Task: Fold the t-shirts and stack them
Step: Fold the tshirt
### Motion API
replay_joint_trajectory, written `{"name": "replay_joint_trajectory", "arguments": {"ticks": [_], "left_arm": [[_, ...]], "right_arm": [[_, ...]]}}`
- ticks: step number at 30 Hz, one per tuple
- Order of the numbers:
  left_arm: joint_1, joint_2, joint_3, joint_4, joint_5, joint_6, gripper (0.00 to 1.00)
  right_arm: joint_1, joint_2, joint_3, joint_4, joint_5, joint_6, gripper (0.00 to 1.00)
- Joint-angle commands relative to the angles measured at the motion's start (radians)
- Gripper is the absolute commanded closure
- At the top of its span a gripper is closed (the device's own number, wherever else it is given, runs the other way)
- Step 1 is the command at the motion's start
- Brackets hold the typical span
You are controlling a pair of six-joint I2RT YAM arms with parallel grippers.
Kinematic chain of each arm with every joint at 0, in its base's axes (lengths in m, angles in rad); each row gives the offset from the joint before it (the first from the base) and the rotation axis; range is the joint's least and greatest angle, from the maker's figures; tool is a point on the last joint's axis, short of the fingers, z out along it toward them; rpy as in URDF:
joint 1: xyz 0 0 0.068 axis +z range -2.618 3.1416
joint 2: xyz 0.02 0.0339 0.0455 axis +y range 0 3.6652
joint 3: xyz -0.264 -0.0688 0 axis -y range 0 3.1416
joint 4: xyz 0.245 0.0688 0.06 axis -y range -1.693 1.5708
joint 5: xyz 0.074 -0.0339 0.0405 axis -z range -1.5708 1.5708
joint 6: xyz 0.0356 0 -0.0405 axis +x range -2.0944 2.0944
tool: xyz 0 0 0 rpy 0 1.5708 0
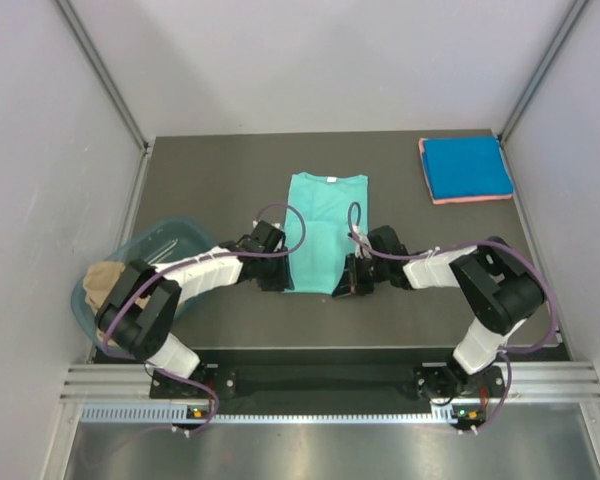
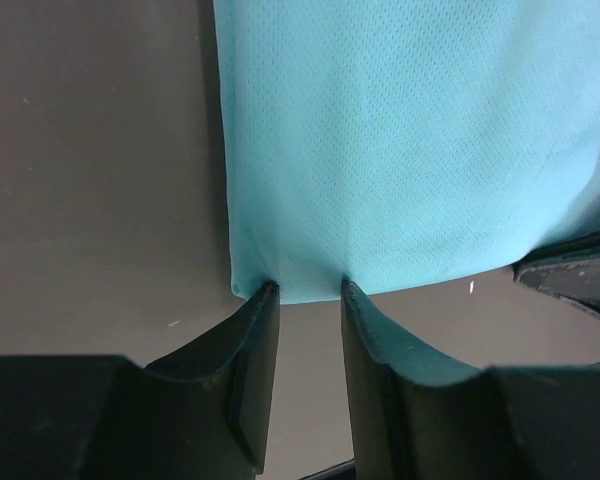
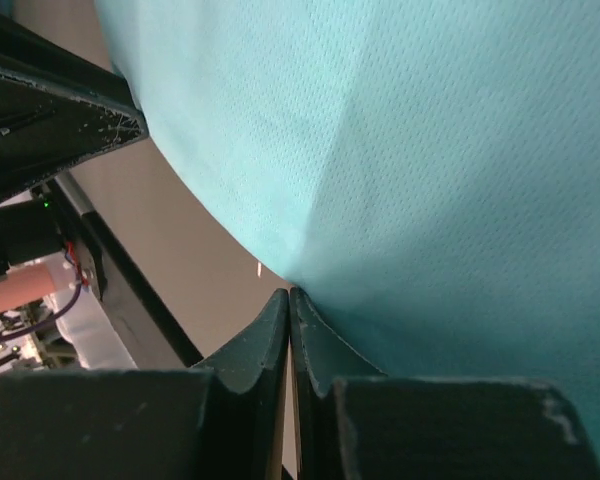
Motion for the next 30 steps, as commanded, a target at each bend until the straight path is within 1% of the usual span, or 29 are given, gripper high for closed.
{"name": "replay_joint_trajectory", "arguments": {"ticks": [1, 4, 8, 10, 12, 14, 15, 18, 19, 20, 23, 27, 30], "left_arm": [[0.0, 0.005, -0.065, -0.002, -0.08, -0.02, 0.63], [-0.002, -0.036, -0.064, -0.028, -0.062, -0.032, 0.63], [-0.003, -0.134, 0.019, -0.093, -0.03, -0.039, 0.6], [0.0, -0.163, 0.056, -0.099, -0.022, -0.029, 0.56], [0.003, -0.157, 0.103, -0.085, -0.011, -0.02, 0.55], [0.007, -0.118, 0.166, -0.091, -0.029, -0.011, 0.55], [0.016, -0.098, 0.189, -0.097, -0.043, -0.005, 0.55], [0.047, -0.018, 0.27, -0.068, -0.083, 0.003, 0.55], [0.059, 0.025, 0.306, -0.026, -0.085, 0.003, 0.55], [0.076, 0.047, 0.321, -0.009, -0.088, 0.003, 0.55], [0.099, 0.131, 0.378, 0.044, -0.091, 0.004, 0.55], [0.116, 0.244, 0.415, 0.097, -0.08, 0.001, 0.55], [0.119, 0.322, 0.432, 0.084, -0.167, 0.009, 0.55]], "right_arm": [[0.007, -0.013, -0.02, 0.076, 0.006, -0.003, 0.97], [0.006, -0.056, -0.002, 0.013, 0.012, -0.024, 0.97], [0.004, -0.156, 0.065, -0.059, 0.026, -0.032, 0.93], [-0.002, -0.159, 0.113, -0.079, 0.043, -0.04, 0.92], [-0.019, -0.123, 0.184, -0.073, 0.041, -0.046, 0.93], [-0.042, -0.06, 0.231, -0.045, 0.024, -0.047, 0.93], [-0.051, -0.035, 0.28, -0.037, 0.012, -0.047, 0.93], [-0.086, 0.054, 0.378, -0.023, -0.034, -0.044, 0.93], [-0.094, 0.098, 0.406, -0.033, -0.042, -0.062, 0.92], [-0.109, 0.12, 0.458, -0.065, -0.042, -0.072, 0.92], [-0.137, 0.198, 0.526, -0.102, -0.049, -0.092, 0.92], [-0.177, 0.263, 0.541, -0.077, -0.08, -0.081, 0.92], [-0.208, 0.302, 0.54, -0.063, -0.085, -0.086, 0.91]]}}
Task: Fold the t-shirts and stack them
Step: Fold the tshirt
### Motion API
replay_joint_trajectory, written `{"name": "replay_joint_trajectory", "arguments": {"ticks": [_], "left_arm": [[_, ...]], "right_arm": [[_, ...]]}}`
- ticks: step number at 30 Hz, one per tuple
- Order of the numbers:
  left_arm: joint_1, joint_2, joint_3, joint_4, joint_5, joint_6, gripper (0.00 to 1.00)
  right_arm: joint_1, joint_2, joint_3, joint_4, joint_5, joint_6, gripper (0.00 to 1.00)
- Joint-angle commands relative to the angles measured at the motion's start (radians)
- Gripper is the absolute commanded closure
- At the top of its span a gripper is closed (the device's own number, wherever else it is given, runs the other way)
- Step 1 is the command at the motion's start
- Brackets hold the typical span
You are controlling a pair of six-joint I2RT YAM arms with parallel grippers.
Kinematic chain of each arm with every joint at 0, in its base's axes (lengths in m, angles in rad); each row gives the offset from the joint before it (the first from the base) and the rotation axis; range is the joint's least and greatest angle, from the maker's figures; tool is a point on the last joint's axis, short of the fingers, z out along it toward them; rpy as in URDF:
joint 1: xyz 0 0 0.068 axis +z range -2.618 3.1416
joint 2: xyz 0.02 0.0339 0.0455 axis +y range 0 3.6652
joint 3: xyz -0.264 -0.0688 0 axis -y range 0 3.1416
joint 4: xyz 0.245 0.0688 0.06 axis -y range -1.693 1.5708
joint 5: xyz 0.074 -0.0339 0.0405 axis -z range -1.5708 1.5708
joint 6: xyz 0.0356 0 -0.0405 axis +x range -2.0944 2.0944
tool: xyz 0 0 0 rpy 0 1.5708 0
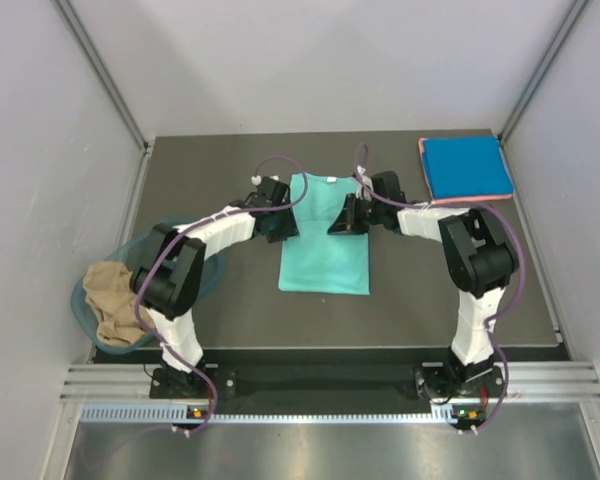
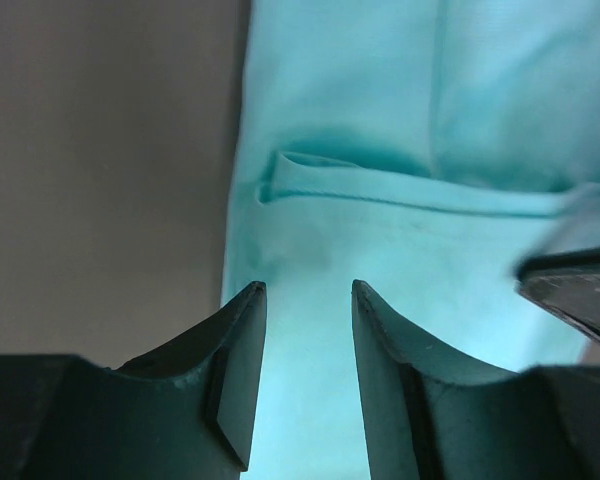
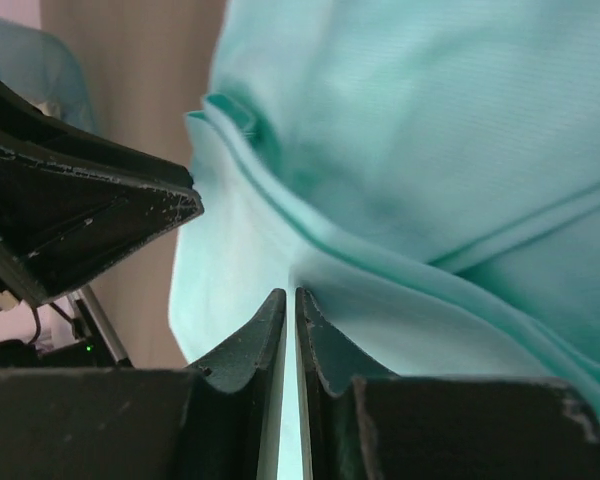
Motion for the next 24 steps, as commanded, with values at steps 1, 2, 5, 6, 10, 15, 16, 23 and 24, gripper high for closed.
{"name": "replay_joint_trajectory", "arguments": {"ticks": [1, 2, 5, 6, 10, 15, 16, 23, 24], "left_arm": [[0.003, 0.077, 0.062, 0.013, -0.123, 0.01, 0.55], [0.005, 0.096, 0.067, -0.019, -0.145, 0.012, 0.55], [0.005, 0.137, 0.07, -0.052, -0.186, 0.015, 0.55], [0.005, 0.138, 0.071, -0.067, -0.191, 0.013, 0.55], [0.005, 0.092, 0.087, -0.104, -0.198, 0.02, 0.54], [0.005, 0.02, 0.188, -0.253, -0.209, 0.047, 0.53], [0.005, -0.002, 0.197, -0.276, -0.208, 0.056, 0.52], [-0.005, -0.229, 0.02, -0.276, 0.065, 0.174, 0.5], [-0.008, -0.275, -0.013, -0.273, 0.073, 0.178, 0.5]], "right_arm": [[-0.031, 0.047, 0.041, 0.022, -0.035, -0.029, 0.91], [-0.045, 0.06, 0.047, 0.016, -0.04, -0.036, 0.9], [-0.068, 0.093, 0.081, -0.045, -0.035, -0.071, 0.9], [-0.071, 0.095, 0.084, -0.056, -0.035, -0.082, 0.9], [-0.092, 0.029, 0.073, -0.1, -0.026, -0.097, 0.9], [-0.099, -0.094, 0.035, -0.154, -0.002, -0.097, 0.78], [-0.099, -0.144, 0.023, -0.173, 0.012, -0.089, 0.69], [-0.054, -0.373, -0.183, -0.35, 0.205, -0.077, 0.5], [-0.048, -0.397, -0.207, -0.367, 0.228, -0.076, 0.5]]}}
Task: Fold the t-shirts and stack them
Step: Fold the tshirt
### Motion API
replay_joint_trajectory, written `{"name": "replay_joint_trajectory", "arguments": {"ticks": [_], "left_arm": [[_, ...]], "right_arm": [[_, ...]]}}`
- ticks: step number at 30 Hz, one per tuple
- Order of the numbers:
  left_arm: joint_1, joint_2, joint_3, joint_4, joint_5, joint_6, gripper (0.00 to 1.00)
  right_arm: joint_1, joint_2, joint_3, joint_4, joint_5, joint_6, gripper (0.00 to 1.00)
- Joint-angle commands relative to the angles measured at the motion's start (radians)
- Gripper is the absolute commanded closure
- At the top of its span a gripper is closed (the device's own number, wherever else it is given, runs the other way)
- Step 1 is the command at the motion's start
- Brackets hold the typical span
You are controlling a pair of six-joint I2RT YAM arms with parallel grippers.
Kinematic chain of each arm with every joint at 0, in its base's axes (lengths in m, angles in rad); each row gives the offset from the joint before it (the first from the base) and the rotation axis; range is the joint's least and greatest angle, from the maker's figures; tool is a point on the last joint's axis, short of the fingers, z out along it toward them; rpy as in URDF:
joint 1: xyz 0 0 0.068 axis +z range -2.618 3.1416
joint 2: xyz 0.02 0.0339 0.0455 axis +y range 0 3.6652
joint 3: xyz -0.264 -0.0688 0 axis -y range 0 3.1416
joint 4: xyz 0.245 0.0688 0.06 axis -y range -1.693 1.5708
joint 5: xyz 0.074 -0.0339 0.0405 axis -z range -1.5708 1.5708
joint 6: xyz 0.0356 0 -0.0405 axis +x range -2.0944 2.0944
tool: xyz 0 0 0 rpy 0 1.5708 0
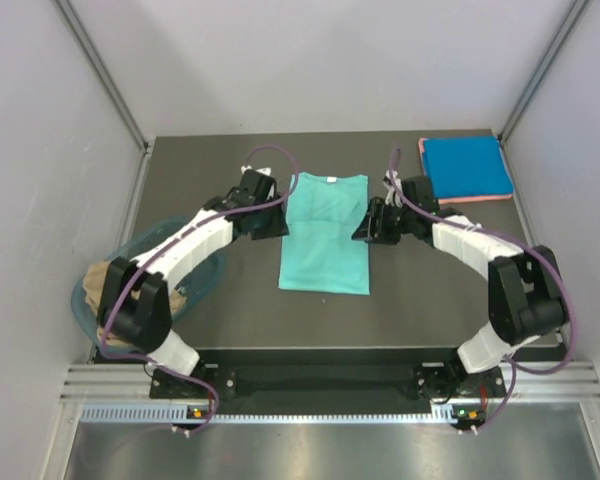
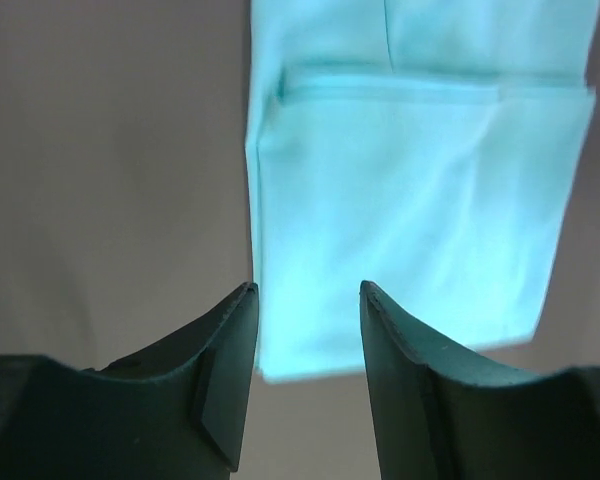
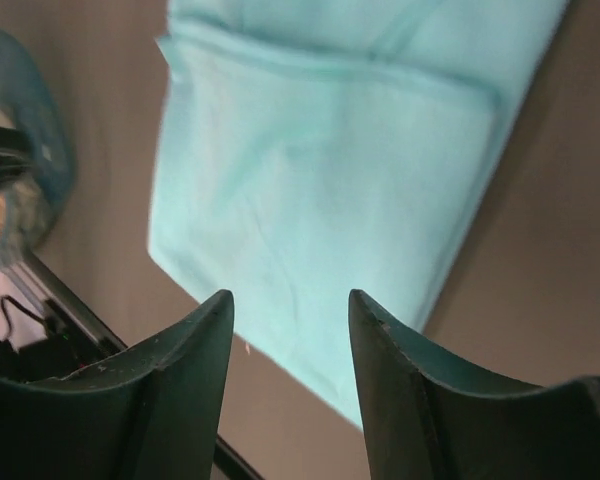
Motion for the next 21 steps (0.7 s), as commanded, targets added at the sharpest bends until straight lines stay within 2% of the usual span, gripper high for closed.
{"name": "replay_joint_trajectory", "arguments": {"ticks": [1, 5, 12, 15, 21], "left_arm": [[-0.008, -0.127, -0.141, -0.034, 0.134, 0.056, 0.5], [-0.008, -0.243, -0.296, -0.01, 0.171, 0.041, 0.5], [0.001, -0.28, -0.486, 0.168, 0.321, -0.002, 0.51], [0.004, -0.257, -0.505, 0.228, 0.331, 0.001, 0.49], [0.026, -0.197, -0.485, 0.225, 0.3, 0.033, 0.48]], "right_arm": [[0.043, -0.116, -0.12, -0.14, 0.142, -0.002, 0.49], [0.05, -0.228, -0.24, -0.18, 0.204, 0.021, 0.49], [0.05, -0.329, -0.364, -0.129, 0.196, 0.055, 0.51], [0.051, -0.311, -0.401, -0.056, 0.173, 0.055, 0.51], [0.051, -0.254, -0.443, 0.033, 0.138, 0.058, 0.53]]}}
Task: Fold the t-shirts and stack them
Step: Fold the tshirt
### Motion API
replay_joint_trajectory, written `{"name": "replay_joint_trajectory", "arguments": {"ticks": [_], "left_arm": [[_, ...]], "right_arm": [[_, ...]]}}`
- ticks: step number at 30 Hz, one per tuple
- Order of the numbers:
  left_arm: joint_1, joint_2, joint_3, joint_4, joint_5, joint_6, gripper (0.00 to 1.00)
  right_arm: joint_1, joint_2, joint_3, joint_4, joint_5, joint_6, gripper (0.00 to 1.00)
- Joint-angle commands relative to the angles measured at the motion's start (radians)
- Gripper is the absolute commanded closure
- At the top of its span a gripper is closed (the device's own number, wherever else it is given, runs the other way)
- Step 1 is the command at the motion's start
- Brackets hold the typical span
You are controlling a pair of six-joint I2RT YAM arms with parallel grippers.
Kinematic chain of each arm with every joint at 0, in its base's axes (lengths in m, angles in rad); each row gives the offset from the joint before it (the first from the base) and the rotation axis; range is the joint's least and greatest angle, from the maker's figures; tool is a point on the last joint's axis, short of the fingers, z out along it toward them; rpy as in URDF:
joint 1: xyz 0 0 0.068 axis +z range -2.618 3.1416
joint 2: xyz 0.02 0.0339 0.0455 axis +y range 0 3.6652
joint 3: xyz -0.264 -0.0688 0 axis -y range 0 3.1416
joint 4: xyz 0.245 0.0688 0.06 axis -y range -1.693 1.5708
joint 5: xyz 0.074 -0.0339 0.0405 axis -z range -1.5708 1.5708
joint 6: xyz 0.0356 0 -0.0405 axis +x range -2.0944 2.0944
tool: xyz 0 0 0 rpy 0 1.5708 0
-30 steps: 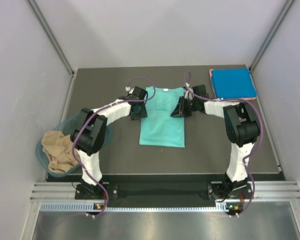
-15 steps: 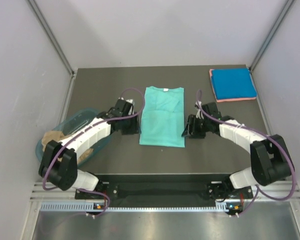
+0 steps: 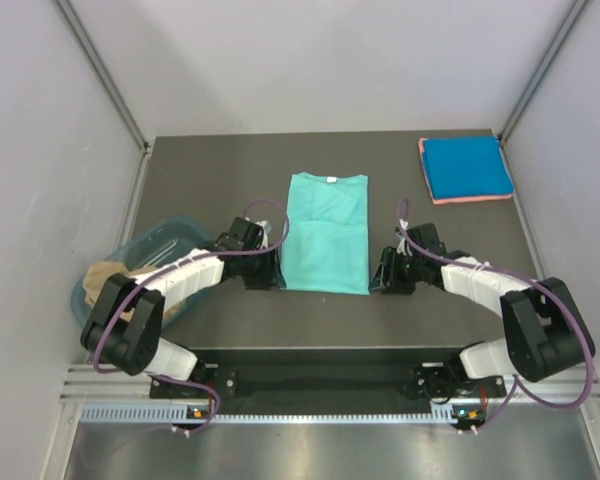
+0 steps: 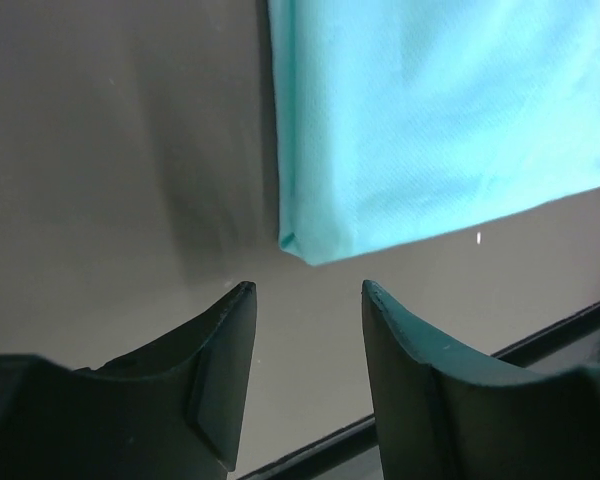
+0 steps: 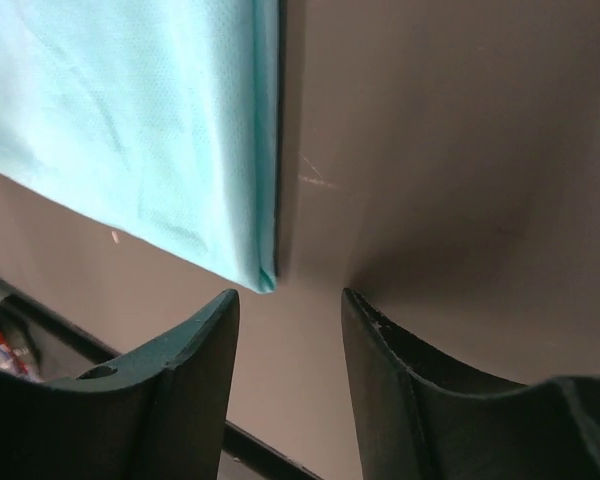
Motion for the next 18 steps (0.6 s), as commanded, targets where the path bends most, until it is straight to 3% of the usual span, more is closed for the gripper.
{"name": "replay_joint_trajectory", "arguments": {"ticks": [1, 18], "left_arm": [[0.021, 0.03, 0.02, 0.061, -0.002, 0.023, 0.49], [0.024, 0.069, -0.008, 0.11, 0.013, 0.029, 0.55]], "right_arm": [[0.009, 0.03, -0.015, 0.113, -0.029, 0.013, 0.54], [0.075, 0.115, -0.037, 0.17, -0.014, 0.039, 0.66]]}}
